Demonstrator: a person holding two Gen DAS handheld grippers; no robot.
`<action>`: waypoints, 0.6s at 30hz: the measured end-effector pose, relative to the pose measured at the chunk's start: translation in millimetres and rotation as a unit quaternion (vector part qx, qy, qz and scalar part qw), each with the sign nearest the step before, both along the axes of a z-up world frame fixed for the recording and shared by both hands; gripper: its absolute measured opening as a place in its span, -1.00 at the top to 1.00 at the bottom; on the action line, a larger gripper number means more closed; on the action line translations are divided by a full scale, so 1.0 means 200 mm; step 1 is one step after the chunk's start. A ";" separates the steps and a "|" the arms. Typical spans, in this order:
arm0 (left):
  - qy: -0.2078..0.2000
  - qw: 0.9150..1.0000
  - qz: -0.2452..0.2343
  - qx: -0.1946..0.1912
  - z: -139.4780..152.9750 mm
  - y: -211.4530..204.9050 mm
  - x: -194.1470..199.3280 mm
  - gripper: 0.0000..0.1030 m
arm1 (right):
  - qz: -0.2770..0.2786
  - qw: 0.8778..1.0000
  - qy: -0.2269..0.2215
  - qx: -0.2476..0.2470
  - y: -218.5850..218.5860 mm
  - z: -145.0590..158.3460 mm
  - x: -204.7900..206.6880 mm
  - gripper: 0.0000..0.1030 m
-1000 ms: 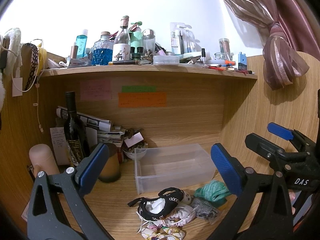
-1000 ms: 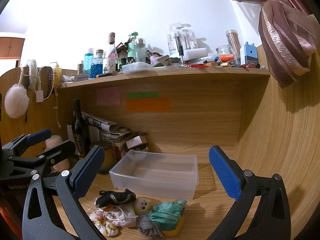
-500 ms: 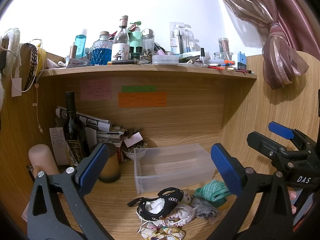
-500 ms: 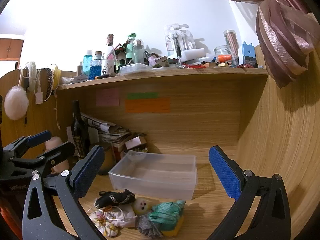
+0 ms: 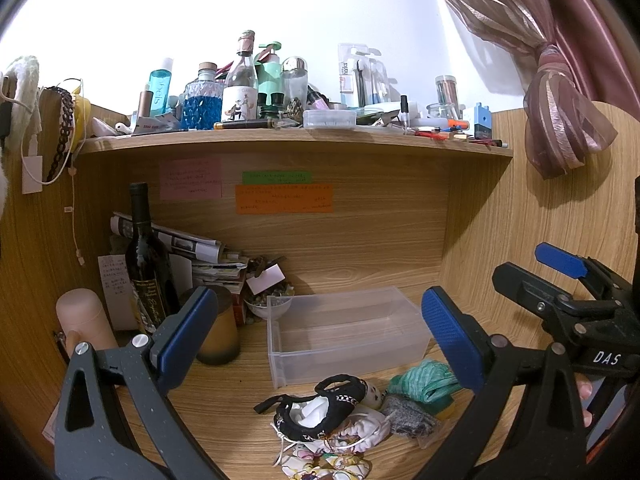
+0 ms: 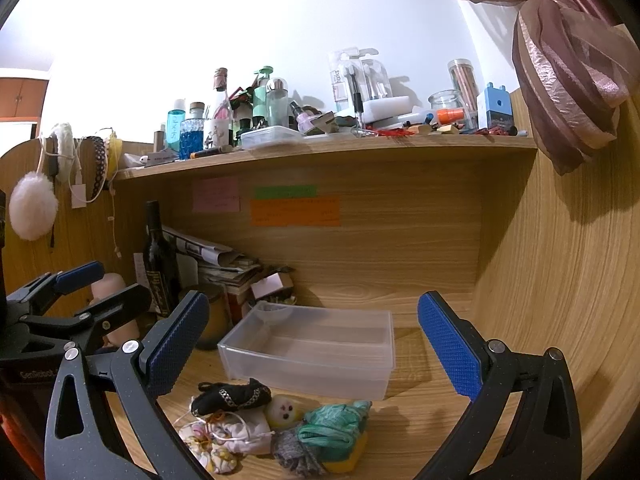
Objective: Organize soft objects
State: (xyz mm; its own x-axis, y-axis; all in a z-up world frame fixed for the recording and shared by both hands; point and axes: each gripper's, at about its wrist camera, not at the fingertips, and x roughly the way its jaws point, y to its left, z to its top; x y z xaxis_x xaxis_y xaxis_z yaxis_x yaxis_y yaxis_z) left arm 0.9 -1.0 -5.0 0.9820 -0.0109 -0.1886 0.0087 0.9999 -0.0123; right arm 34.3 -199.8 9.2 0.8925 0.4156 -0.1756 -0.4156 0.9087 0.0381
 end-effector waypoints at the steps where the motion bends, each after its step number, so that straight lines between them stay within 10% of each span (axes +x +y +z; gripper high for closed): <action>1: 0.000 1.000 0.000 0.000 0.00 0.00 0.00 -1.00 | 0.001 1.000 0.000 0.000 0.00 0.00 0.00 -1.00; 18: 0.019 1.000 -0.006 -0.008 -0.04 0.03 0.07 -1.00 | 0.014 1.000 0.010 0.009 -0.01 -0.02 0.05 -1.00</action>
State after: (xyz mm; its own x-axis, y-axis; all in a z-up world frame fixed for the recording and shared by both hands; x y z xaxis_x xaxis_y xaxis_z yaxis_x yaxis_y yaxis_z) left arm 14.2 4.8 -12.7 0.9739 -0.0267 -0.2253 0.0206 0.9994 -0.0292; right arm 44.6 -200.9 4.2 0.8769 0.4434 -0.1857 -0.4398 0.8959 0.0629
